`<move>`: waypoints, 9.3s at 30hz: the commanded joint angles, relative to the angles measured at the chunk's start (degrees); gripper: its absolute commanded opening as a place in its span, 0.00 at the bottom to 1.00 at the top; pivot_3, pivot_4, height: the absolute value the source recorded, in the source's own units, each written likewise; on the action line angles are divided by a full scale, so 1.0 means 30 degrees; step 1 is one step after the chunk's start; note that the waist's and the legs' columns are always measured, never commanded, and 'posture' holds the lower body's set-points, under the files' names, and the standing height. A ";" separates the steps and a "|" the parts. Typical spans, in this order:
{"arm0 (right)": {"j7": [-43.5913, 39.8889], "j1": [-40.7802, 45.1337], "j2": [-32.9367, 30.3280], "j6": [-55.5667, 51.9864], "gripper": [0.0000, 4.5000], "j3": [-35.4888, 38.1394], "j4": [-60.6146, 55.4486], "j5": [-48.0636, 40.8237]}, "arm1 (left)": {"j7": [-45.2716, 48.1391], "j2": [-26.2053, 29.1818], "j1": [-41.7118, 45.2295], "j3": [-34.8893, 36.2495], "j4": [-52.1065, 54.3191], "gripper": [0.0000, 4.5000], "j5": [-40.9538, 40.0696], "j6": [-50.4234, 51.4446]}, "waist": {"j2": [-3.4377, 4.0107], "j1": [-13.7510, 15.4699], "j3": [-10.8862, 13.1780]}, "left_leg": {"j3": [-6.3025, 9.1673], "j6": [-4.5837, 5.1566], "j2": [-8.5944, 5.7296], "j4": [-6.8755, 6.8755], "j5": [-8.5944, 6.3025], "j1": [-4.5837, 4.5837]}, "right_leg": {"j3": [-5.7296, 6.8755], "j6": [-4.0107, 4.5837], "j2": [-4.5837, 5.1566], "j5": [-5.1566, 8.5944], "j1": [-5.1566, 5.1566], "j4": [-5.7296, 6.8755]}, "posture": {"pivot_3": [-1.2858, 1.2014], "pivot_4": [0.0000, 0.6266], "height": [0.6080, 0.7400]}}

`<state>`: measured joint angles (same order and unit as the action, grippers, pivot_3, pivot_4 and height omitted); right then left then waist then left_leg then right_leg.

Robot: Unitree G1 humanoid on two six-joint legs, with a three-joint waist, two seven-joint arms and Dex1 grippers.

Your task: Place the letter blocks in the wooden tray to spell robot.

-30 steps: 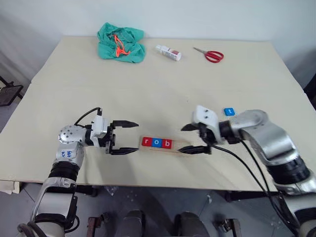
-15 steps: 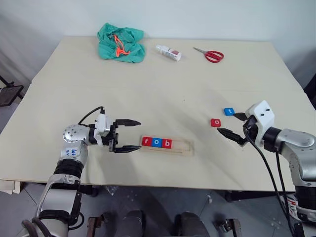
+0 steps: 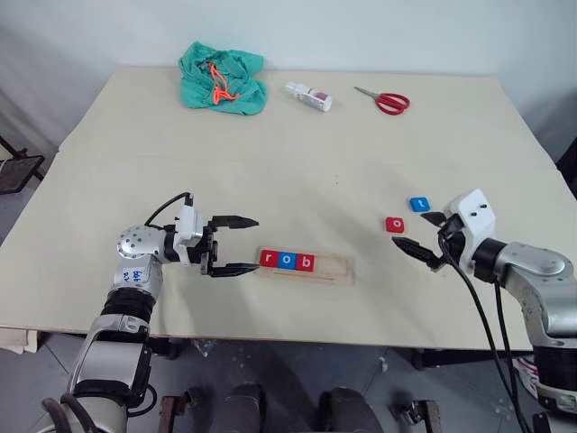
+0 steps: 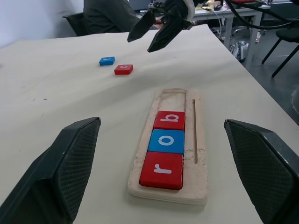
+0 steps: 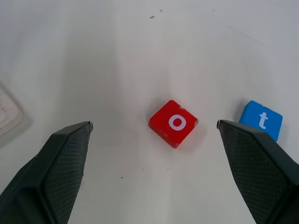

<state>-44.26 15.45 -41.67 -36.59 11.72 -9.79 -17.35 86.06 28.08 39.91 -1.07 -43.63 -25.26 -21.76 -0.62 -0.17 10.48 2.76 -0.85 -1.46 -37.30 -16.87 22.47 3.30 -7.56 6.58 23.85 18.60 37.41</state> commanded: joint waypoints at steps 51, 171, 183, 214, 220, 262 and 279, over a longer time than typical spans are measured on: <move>1.1823 0.2951 0.8215 0.1557 0.99 -0.0380 0.3527 0.2038 | 0.2078 0.0206 0.0230 0.0189 0.0438 1.00 -0.0065 -0.0074 | 0.0002 -0.0482 -0.0002 | 0.0074 -0.0002 -0.0025 0.0031 0.0002 -0.0024 | -0.0051 0.0001 0.0004 -0.0001 0.0045 0.0102 | 0.52 0.24 1.00; -1.4874 0.8841 -0.2131 1.5628 0.67 -0.8122 1.5824 0.4538 | 0.1538 0.1398 -0.1671 0.0121 0.3502 1.00 -0.0802 0.0934 | -0.0036 -0.0456 0.0020 | -0.0004 0.0044 0.0015 -0.0057 -0.0010 -0.0020 | -0.0067 -0.0012 -0.0004 -0.0007 -0.0015 -0.0015 | 0.52 0.24 1.00; -1.3410 0.8826 -0.1874 1.1695 0.32 -0.6982 1.2687 0.3175 | 0.1583 0.1155 -0.1170 0.0070 0.2840 1.00 -0.0646 0.0752 | -0.0035 -0.0483 0.0020 | -0.0011 0.0043 0.0025 -0.0051 -0.0010 -0.0018 | -0.0068 -0.0012 -0.0012 -0.0007 -0.0004 -0.0010 | 0.52 0.24 1.00; -0.7340 0.8296 0.0774 0.0122 0.32 -1.1001 0.1411 0.2752 | 0.2146 0.1225 -0.0209 -0.1283 0.1362 1.00 -0.1149 -0.0039 | -0.0036 -0.0472 0.0021 | 0.0060 0.0037 -0.0004 -0.0046 -0.0014 0.0019 | -0.0044 -0.0013 -0.0001 -0.0008 0.0027 0.0013 | 0.52 0.24 1.00; -0.7347 0.8390 0.0924 0.0609 0.32 -1.1223 0.2005 0.3028 | 0.2146 0.1460 -0.0547 -0.1247 0.1779 1.00 -0.1297 0.0069 | -0.0035 -0.0474 0.0021 | 0.0066 0.0036 -0.0006 -0.0046 -0.0014 0.0019 | -0.0043 -0.0013 0.0001 -0.0008 0.0026 0.0015 | 0.52 0.24 1.00; -0.5849 1.0679 0.3036 0.1680 0.08 -1.0313 0.5960 0.4178 | 0.2076 0.0878 -0.0033 -0.0273 0.0872 1.00 -0.0506 -0.0362 | -0.0035 -0.0512 0.0021 | 0.0066 0.0036 -0.0008 -0.0042 -0.0014 0.0020 | -0.0030 -0.0013 0.0004 -0.0008 0.0046 0.0044 | 0.52 0.24 1.00; -0.6628 0.8681 0.2876 0.0076 0.00 -1.0539 0.2613 0.3574 | 0.1907 0.0916 -0.0321 -0.0086 0.1169 1.00 -0.0475 -0.0269 | -0.0035 -0.0493 0.0021 | 0.0073 0.0036 -0.0010 -0.0044 -0.0014 0.0019 | -0.0029 -0.0013 0.0005 -0.0008 0.0047 0.0055 | 0.52 0.24 1.00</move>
<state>-63.97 41.74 -32.39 -35.80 -20.45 0.64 -5.81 86.06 30.43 39.43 -2.32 -41.39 -26.61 -22.32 -0.72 -1.65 10.54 2.98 -0.74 -1.50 -37.43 -16.91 22.53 3.21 -7.60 6.60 23.83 18.74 37.58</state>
